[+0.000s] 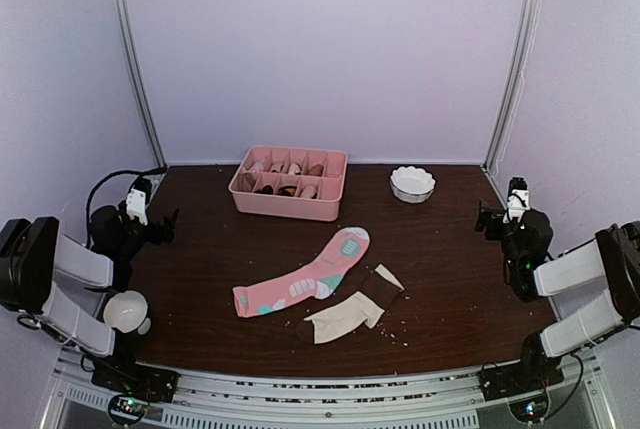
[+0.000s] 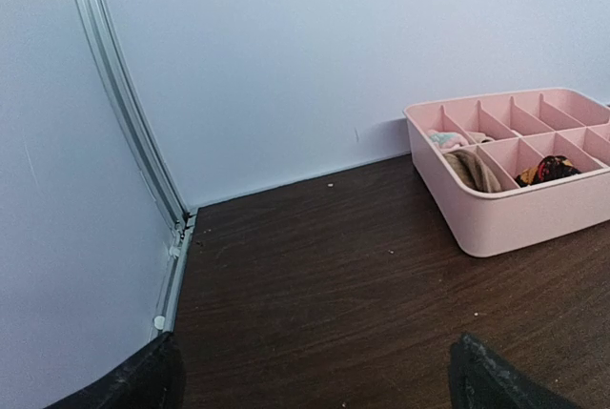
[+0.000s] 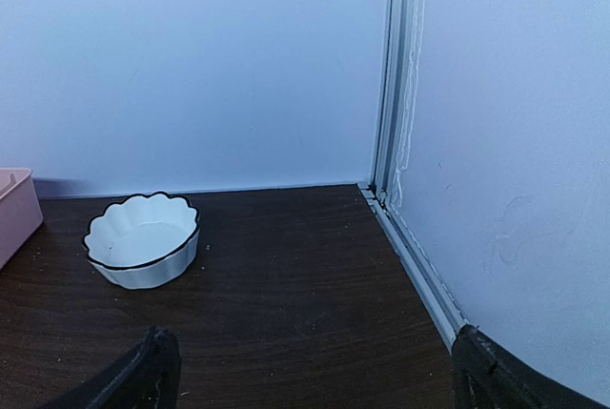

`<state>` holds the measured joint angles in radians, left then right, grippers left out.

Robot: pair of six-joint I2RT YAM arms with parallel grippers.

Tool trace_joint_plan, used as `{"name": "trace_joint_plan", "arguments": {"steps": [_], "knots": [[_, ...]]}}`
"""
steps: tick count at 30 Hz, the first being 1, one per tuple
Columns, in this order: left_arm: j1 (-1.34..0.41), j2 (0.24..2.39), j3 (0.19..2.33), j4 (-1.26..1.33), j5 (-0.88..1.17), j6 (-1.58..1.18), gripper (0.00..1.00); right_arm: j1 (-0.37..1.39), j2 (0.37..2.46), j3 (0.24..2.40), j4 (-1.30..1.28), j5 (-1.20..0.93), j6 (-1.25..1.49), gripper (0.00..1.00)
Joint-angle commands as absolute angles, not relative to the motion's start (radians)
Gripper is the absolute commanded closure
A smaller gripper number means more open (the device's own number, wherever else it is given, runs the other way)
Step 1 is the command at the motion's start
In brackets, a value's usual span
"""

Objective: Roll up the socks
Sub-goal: Pick up the sock from the center of the board.

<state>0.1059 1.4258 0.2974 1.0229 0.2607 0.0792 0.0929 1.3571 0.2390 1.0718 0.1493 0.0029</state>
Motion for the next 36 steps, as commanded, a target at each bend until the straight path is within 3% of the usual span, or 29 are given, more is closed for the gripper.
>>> {"name": "trace_joint_plan", "arguments": {"steps": [1,16,18,22,25,29,34,36], "knots": [[0.115,1.430,0.310,1.066,0.253,0.071,0.02,0.085,1.358,0.253,1.080,0.138,0.004,0.00],[0.115,1.422,0.319,1.051,0.244,0.063,0.02,0.082,1.356,0.259,1.065,0.184,0.026,0.00],[0.115,1.354,0.374,0.914,0.223,0.058,0.02,0.082,1.328,0.274,1.020,0.225,0.032,0.00],[0.115,1.292,0.613,0.414,0.243,0.126,0.02,0.083,1.164,0.472,0.484,0.349,0.086,0.00],[0.114,1.348,0.854,-0.046,0.278,0.217,0.02,0.074,1.141,0.629,0.224,0.411,0.156,0.01],[0.114,1.449,1.133,-0.443,0.335,0.288,0.02,0.034,1.202,0.877,-0.218,0.480,0.480,0.00],[0.113,1.455,1.193,-0.565,0.436,0.318,0.02,0.041,1.193,0.844,-0.185,0.092,0.490,0.00],[0.105,1.443,1.188,-0.578,0.446,0.335,0.02,0.104,1.156,0.787,-0.154,0.103,0.542,0.01]]}}
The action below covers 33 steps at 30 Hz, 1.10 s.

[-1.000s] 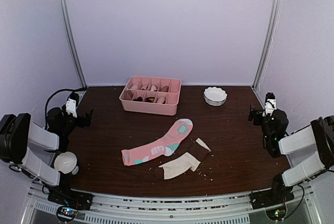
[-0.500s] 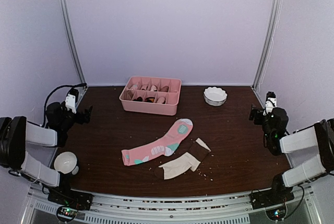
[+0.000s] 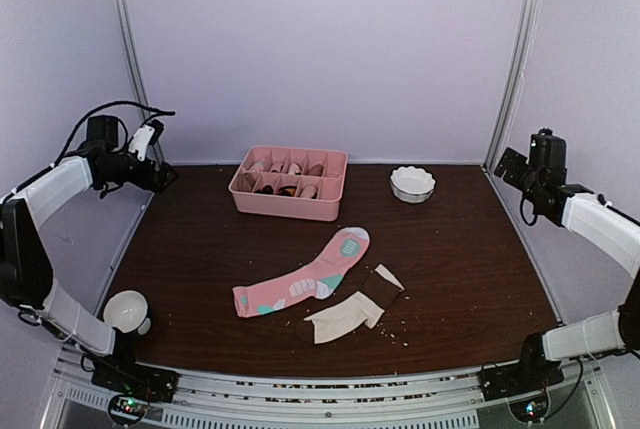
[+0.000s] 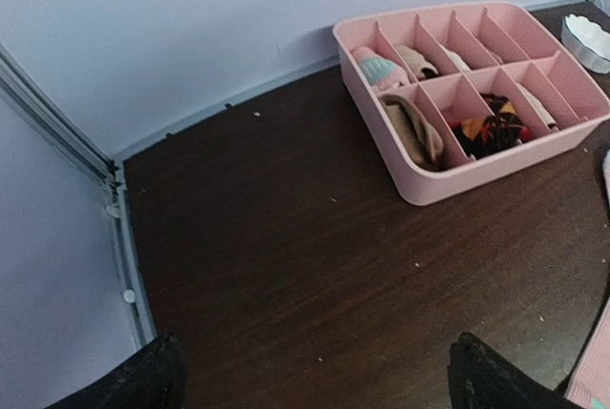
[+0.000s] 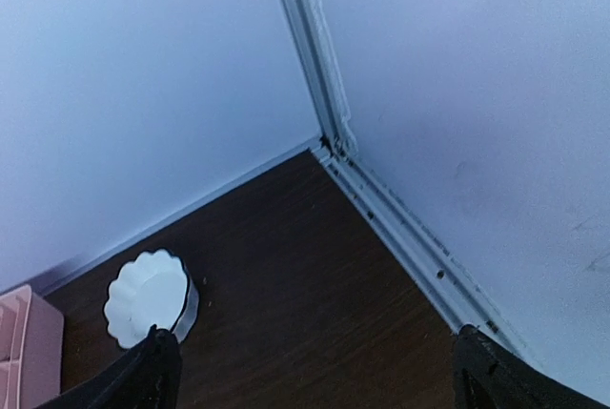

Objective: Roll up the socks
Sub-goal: Pick up the sock from the center of the board.

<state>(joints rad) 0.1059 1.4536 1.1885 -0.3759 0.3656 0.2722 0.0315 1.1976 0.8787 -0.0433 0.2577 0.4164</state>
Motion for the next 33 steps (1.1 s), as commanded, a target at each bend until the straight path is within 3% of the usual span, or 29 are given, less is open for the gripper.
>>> {"name": "trace_joint_plan", "arguments": {"steps": [1,9,13,24,29,33], "knots": [[0.101,1.444,1.194,-0.600,0.444,0.346,0.02,0.140,1.146,0.765,-0.149,0.108,0.566,0.00],[0.048,1.495,1.265,-0.817,0.444,0.464,0.02,0.495,1.329,0.770,-0.231,0.165,0.696,0.00],[0.034,1.495,1.275,-0.864,0.447,0.477,0.02,0.597,1.418,0.772,-0.204,0.135,0.765,0.06],[0.022,1.459,1.244,-0.862,0.461,0.478,0.02,0.693,1.577,0.737,-0.086,-0.002,0.968,0.25],[0.000,1.432,1.222,-0.864,0.449,0.492,0.02,0.715,1.596,0.724,-0.044,-0.046,1.041,0.41],[-0.012,1.414,1.207,-0.864,0.440,0.497,0.02,0.743,1.604,0.748,-0.094,-0.033,1.078,0.45]]}}
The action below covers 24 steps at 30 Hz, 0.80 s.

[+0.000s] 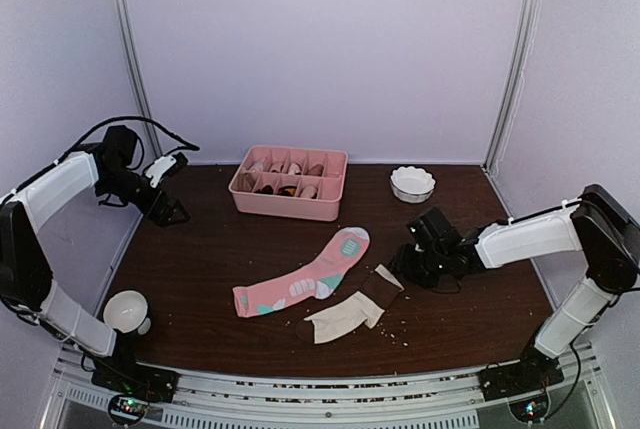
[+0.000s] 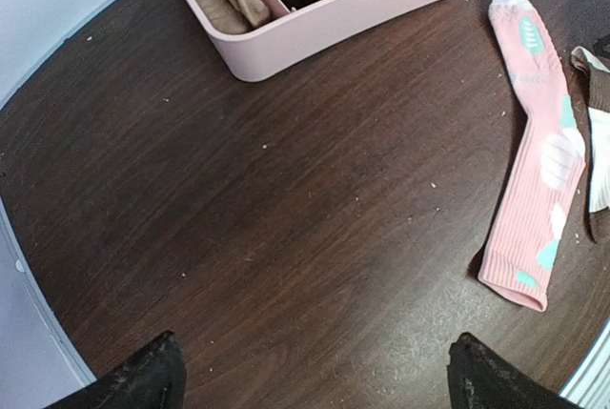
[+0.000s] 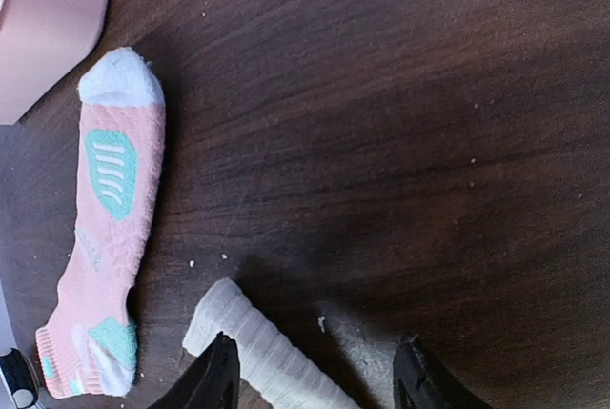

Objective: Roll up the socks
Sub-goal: Pick up the sock from the center of the board.

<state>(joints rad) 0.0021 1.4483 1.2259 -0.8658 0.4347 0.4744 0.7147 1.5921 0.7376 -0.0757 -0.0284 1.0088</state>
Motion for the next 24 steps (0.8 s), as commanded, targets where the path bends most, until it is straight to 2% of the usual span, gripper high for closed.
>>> {"name": "trace_joint_plan", "arguments": {"steps": [1,4,7,11,17,20,24], "knots": [[-0.012,1.411,1.206,-0.864,0.439,0.499,0.02,0.752,1.603,0.759,-0.138,-0.012,1.085,0.42],[-0.016,1.404,1.202,-0.864,0.441,0.499,0.02,0.772,1.590,0.758,-0.185,0.017,1.099,0.34],[-0.018,1.401,1.198,-0.869,0.447,0.499,0.02,0.792,1.577,0.733,-0.207,0.029,1.126,0.30],[-0.020,1.395,1.188,-0.873,0.448,0.504,0.02,0.830,1.579,0.703,-0.181,0.014,1.181,0.31],[-0.020,1.398,1.187,-0.873,0.445,0.499,0.02,0.869,1.563,0.696,-0.148,0.068,1.258,0.38],[-0.021,1.399,1.190,-0.873,0.446,0.491,0.02,0.849,1.560,0.706,-0.110,0.091,1.242,0.47],[-0.020,1.383,1.181,-0.873,0.439,0.494,0.02,0.804,1.577,0.738,-0.098,0.102,1.196,0.72]]}}
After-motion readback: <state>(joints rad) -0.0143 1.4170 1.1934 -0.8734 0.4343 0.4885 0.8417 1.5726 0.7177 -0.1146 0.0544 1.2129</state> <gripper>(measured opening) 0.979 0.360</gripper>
